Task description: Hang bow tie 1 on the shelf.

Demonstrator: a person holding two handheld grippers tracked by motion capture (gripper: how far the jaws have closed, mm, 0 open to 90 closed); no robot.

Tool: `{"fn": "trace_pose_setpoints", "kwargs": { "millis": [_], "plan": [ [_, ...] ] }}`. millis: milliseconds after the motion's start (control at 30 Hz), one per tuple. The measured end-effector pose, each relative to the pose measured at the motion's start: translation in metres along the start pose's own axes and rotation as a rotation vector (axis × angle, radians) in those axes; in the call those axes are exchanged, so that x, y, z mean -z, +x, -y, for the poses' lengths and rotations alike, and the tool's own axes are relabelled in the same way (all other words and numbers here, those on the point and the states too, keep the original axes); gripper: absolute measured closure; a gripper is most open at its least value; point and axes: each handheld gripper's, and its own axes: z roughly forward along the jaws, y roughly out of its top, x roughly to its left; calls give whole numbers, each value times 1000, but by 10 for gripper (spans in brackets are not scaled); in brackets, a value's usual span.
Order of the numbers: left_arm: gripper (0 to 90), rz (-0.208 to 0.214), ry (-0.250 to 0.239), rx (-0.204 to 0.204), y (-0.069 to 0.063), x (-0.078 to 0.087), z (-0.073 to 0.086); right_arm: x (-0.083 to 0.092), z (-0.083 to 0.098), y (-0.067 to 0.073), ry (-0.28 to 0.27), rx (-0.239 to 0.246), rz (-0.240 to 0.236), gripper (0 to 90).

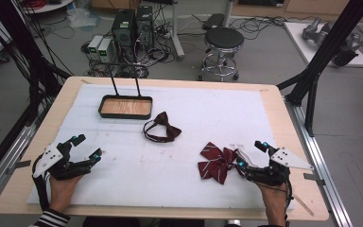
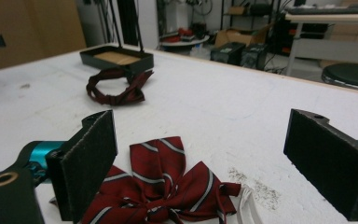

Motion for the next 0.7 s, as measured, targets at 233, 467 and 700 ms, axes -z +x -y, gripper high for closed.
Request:
{"fn": "trace_pose_setpoints", "kwargs": {
  "millis": [233, 467, 700],
  "plan": [
    [155, -1, 0, -1, 0, 0, 0, -11, -11, 3, 124, 66, -71, 86],
    [155, -2, 0, -2, 0, 0, 0, -32, -14, 6, 325, 138, -145, 87],
    [155, -3, 0, -2, 0, 0, 0, -51, -16, 10, 508, 203, -198, 93]
  ]
}}
